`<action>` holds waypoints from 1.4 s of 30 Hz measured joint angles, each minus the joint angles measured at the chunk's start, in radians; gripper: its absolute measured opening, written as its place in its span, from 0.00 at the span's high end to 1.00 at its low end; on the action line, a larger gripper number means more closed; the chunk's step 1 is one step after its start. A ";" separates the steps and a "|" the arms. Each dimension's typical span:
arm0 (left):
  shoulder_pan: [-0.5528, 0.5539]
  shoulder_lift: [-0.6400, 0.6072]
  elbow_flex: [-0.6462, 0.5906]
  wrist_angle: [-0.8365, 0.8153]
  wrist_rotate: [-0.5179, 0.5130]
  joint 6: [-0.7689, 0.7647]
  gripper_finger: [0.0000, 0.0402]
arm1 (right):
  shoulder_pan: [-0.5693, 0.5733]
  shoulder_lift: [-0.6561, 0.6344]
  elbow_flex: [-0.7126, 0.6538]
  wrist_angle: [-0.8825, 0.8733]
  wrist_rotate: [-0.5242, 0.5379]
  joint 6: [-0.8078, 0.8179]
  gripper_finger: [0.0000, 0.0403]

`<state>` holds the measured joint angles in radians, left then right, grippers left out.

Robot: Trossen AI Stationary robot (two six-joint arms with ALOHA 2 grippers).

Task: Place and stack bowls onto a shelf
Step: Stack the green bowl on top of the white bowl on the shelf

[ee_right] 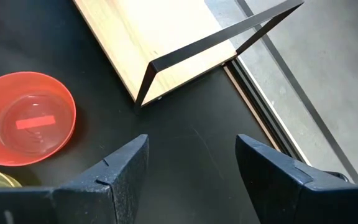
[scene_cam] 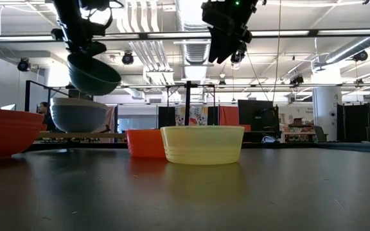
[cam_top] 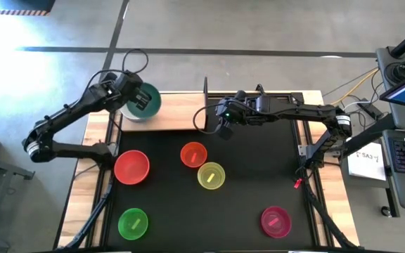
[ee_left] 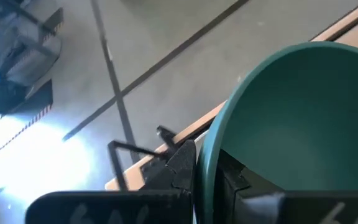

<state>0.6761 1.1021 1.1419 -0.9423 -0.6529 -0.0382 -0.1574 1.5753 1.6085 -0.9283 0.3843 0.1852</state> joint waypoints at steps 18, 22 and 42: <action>0.128 -0.011 -0.071 0.027 0.038 -0.082 0.99 | 0.000 0.000 0.000 -0.003 0.000 -0.014 0.43; 0.128 -0.012 -0.078 0.042 0.036 -0.129 0.99 | 0.000 0.000 -0.004 -0.009 0.000 -0.013 0.43; 0.129 -0.016 -0.215 0.155 0.006 -0.226 0.98 | 0.000 0.000 -0.008 -0.012 -0.003 -0.023 0.43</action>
<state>0.8051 1.0859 0.9272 -0.7872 -0.6468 -0.2645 -0.1574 1.5753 1.6009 -0.9405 0.3811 0.1626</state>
